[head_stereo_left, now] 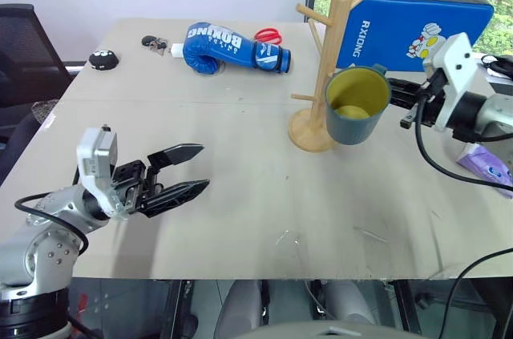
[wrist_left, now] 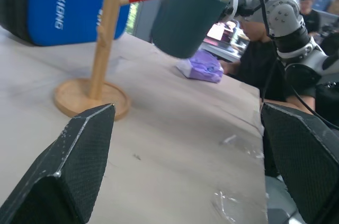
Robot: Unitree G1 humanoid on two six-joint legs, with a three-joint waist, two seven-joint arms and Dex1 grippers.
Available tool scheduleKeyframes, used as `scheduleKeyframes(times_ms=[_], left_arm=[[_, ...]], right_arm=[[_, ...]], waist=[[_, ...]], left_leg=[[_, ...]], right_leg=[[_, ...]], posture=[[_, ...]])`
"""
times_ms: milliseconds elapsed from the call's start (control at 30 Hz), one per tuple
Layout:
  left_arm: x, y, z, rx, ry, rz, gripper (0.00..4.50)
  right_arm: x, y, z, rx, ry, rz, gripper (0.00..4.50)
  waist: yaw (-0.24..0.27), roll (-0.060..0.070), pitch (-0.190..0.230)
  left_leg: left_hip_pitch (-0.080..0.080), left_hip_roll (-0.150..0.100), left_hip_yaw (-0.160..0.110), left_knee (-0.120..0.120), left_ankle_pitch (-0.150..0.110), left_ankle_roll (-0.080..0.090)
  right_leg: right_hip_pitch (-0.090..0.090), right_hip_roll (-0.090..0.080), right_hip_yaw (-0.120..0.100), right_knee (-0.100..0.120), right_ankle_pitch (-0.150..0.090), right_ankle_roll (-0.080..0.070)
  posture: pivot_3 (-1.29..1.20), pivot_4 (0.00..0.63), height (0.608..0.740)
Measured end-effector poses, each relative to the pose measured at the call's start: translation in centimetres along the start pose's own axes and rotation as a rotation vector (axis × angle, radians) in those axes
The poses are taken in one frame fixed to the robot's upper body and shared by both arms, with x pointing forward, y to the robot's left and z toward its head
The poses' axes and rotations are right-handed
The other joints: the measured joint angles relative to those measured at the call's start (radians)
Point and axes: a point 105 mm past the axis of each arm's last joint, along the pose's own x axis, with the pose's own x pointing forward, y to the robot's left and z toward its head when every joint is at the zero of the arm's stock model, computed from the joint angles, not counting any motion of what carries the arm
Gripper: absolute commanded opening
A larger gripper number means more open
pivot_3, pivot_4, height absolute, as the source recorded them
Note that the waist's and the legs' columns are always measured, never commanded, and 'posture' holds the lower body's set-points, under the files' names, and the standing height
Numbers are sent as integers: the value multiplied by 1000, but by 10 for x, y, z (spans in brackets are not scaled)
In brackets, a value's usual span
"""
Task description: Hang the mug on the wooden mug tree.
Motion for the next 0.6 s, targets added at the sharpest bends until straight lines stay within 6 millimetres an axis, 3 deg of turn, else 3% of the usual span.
scheduleKeyframes(times_ms=[267,367,467,600], left_arm=[[-5,2,13,52,-69,78,4500],[-5,2,14,60,-87,89,4500],[-3,1,14,67,-96,92,4500],[-1,2,14,70,-96,95,4500]], right_arm=[[24,-10,2,8,5,18,52],[43,-9,4,32,4,41,52],[52,-11,-9,47,54,43,852],[44,-19,-17,35,82,17,2773]], waist=[[-1,0,0],[-6,0,0],[2,0,0],[8,0,0]], left_leg=[[0,0,0,0,0,0],[1,0,1,0,0,0],[0,0,0,0,0,0],[-2,-1,0,0,1,-2]], right_leg=[[0,0,0,0,0,0],[0,1,1,1,0,0],[0,0,-1,1,1,1],[-1,-1,-1,0,2,3]], posture=[[0,150,740],[0,150,740],[0,150,740],[0,150,740]])
